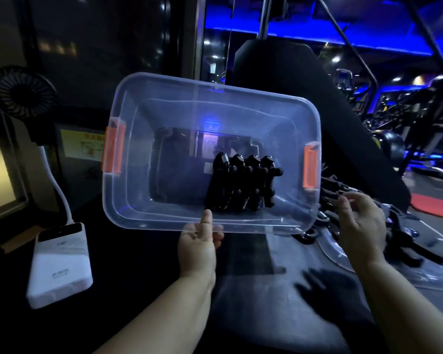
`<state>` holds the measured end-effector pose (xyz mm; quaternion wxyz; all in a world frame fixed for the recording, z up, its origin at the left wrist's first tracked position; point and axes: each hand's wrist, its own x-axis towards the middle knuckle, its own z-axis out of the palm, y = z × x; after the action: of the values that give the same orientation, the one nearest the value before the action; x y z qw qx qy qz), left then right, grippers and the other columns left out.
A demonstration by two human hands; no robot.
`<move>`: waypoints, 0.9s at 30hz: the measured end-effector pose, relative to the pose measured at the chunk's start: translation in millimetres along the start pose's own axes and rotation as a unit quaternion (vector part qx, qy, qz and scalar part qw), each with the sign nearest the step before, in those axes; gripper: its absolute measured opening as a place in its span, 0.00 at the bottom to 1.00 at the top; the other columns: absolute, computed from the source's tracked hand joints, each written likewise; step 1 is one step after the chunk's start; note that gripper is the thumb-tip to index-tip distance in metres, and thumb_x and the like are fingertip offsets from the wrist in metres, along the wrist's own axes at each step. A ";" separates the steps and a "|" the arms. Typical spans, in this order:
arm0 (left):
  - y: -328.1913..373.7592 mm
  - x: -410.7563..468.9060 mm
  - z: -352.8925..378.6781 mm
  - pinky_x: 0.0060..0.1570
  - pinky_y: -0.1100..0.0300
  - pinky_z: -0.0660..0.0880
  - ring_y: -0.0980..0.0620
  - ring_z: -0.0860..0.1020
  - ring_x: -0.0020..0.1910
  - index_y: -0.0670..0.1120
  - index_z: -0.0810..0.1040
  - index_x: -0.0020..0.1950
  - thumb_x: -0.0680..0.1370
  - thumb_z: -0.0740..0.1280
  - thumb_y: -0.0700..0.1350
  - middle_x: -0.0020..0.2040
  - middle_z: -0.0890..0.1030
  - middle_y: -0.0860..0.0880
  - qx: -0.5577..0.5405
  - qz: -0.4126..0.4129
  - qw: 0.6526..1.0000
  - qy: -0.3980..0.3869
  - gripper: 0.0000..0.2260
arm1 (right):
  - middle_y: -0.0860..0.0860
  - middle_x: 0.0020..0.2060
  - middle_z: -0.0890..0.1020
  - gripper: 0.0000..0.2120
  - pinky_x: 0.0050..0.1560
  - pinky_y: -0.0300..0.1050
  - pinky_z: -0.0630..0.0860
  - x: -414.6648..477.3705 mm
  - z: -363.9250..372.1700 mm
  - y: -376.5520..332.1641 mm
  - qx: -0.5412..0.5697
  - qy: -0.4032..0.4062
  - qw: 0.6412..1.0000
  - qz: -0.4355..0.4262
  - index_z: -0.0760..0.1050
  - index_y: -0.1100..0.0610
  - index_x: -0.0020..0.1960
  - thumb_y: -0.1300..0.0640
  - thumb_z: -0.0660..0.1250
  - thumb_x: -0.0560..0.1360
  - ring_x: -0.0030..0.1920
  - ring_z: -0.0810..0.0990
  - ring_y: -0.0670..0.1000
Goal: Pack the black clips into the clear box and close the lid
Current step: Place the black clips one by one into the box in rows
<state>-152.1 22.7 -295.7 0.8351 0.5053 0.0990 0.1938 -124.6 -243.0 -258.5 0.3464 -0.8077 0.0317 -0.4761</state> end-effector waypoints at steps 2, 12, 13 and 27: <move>0.4 -1.3 0.3 0.36 0.61 0.73 0.59 0.76 0.28 0.45 0.73 0.41 0.78 0.65 0.50 0.30 0.80 0.52 0.003 0.004 1.000 0.003 0.11 | 0.52 0.39 0.80 0.21 0.49 0.55 0.74 -6.9 -6.4 21.8 -0.035 -0.022 0.999 0.021 0.78 0.54 0.50 0.40 0.54 0.73 0.46 0.78 0.60; 2.4 -5.9 1.1 0.37 0.61 0.72 0.54 0.76 0.33 0.46 0.73 0.41 0.79 0.64 0.52 0.34 0.80 0.50 0.006 0.002 1.000 0.009 0.11 | 0.43 0.64 0.75 0.13 0.63 0.50 0.65 -24.8 2.5 32.4 -0.262 -0.250 0.932 0.011 0.77 0.42 0.60 0.46 0.58 0.79 0.68 0.66 0.50; 2.7 -7.0 1.8 0.38 0.61 0.72 0.54 0.76 0.34 0.47 0.73 0.41 0.79 0.64 0.52 0.35 0.80 0.49 0.006 0.002 1.000 0.011 0.11 | 0.41 0.66 0.73 0.14 0.64 0.51 0.63 -26.3 4.1 31.1 -0.279 -0.279 0.919 0.000 0.75 0.41 0.62 0.45 0.57 0.79 0.70 0.63 0.49; -1.3 -3.5 4.5 0.38 0.60 0.72 0.55 0.77 0.34 0.46 0.74 0.42 0.79 0.63 0.54 0.36 0.81 0.50 0.029 0.008 0.999 0.018 0.12 | 0.45 0.65 0.68 0.18 0.64 0.57 0.58 -30.9 6.7 20.8 -0.326 -0.353 0.877 -0.012 0.76 0.43 0.51 0.32 0.59 0.73 0.69 0.60 0.50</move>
<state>-153.4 17.0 -294.9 0.8165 0.5266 0.1156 0.2065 -130.3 -243.4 -295.9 0.0459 -0.9896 0.0512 -0.1264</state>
